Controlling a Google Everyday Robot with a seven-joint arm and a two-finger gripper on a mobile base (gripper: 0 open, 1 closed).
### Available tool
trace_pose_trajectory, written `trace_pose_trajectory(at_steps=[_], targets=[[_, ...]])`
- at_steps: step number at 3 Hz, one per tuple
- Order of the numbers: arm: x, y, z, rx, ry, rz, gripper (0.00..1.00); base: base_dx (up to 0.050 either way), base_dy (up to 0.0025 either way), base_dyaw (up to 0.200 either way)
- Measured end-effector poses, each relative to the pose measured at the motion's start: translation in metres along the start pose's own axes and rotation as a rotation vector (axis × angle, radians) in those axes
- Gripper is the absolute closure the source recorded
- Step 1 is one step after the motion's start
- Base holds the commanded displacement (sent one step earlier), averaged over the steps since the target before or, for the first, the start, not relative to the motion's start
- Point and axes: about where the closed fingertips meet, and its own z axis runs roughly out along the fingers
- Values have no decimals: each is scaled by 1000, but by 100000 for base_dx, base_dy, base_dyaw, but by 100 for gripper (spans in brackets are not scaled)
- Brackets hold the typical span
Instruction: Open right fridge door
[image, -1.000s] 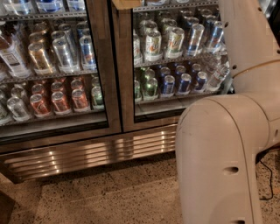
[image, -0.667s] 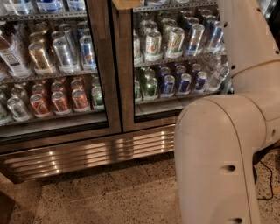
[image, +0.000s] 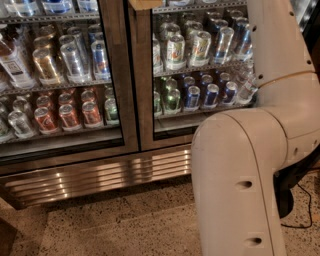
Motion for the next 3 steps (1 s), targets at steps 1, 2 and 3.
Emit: trace_pose_trajectory(at_steps=[1,2,3], targets=[[-1,0,-2,-7,-3,4,100,0,0,0],[0,-1,-2,-7,2,10,100,0,0,0],[0,-1,-2,-7,2,10,100,-4900,1,-9]])
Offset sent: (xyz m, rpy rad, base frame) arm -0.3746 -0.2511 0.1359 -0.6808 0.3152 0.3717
